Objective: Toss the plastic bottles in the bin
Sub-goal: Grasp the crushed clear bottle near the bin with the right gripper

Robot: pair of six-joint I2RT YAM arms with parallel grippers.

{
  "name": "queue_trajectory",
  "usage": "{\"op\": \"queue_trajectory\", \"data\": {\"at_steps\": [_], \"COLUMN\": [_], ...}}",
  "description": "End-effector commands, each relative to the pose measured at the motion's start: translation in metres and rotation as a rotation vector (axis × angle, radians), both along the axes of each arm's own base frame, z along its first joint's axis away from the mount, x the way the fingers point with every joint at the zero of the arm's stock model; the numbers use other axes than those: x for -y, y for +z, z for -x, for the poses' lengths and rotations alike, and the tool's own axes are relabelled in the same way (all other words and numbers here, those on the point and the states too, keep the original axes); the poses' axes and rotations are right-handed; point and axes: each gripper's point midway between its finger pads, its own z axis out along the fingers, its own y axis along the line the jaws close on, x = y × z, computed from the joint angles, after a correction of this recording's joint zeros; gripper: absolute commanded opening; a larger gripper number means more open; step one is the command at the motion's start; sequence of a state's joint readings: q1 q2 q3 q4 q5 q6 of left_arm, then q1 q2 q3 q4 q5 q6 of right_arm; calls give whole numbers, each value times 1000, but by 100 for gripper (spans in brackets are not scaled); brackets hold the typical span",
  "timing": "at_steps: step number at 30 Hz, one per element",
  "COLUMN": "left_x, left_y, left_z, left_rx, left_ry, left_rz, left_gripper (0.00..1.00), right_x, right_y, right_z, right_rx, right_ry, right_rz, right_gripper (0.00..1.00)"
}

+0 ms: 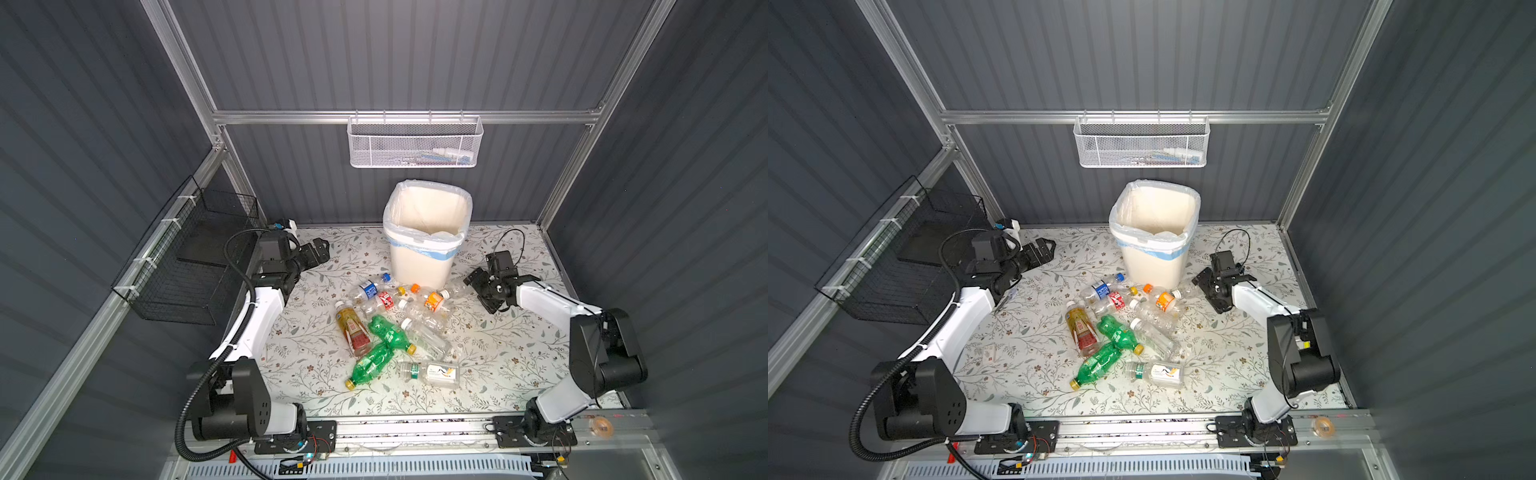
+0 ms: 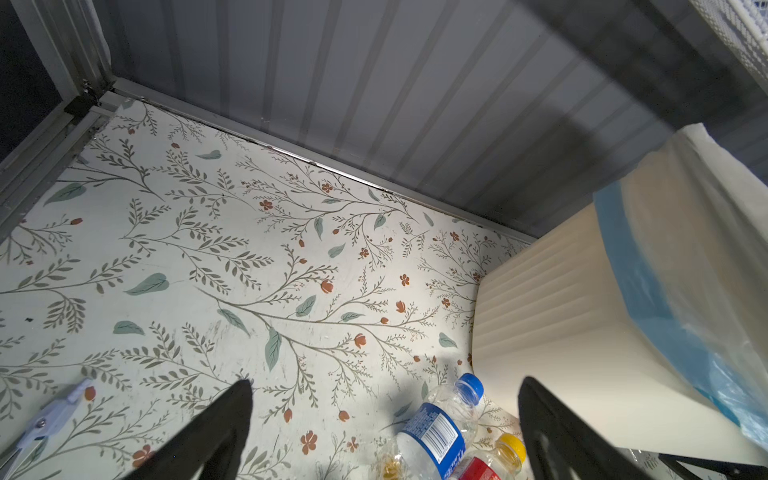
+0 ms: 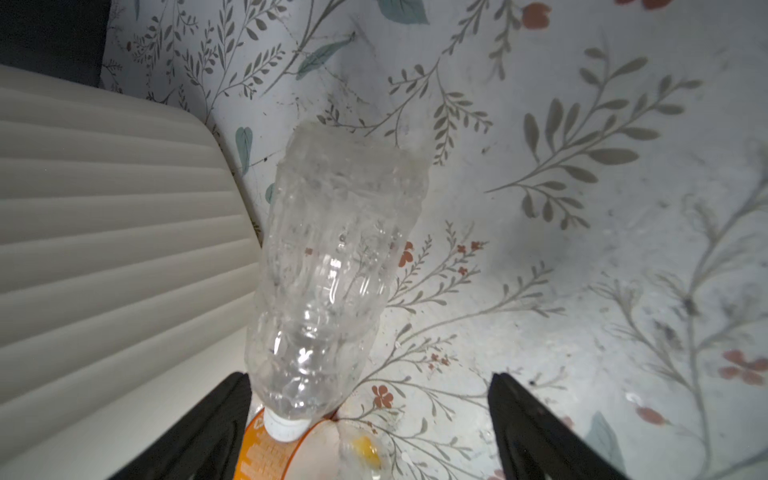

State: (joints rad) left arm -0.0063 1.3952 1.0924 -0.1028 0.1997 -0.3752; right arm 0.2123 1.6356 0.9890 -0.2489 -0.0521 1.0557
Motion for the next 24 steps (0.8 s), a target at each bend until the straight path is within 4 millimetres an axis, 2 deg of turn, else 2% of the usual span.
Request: {"op": "queue_trajectory", "data": {"at_steps": [1,5,9,14,21,24], "left_x": [1,3,4,5,5,6], "left_y": [3,-4,-9,-14,-20,-23], "left_z": [3,-1,-3,-4,-5,-5], "left_rx": [15,-3,-14,-25,-36,-37], "left_ry": [-10,-18,-24,-27,-31,-33], "left_rz": [19,26,33,31,35,40], "left_gripper": [100,99,99,99,99,99], "right_x": [-5,-6,-6,-11,-3,7], "right_y": [8,2,-12,-25,-24,-16], "right_z": [-21,-35,-41,-43,-38,-36], "right_rx": [49,59,36,19,20,43], "right_ry": [-39,-42,-37,-14,-20,-36], "right_rz": [-25,-16,1,-9,15,19], "right_gripper": [91,89,89,78,66,60]}}
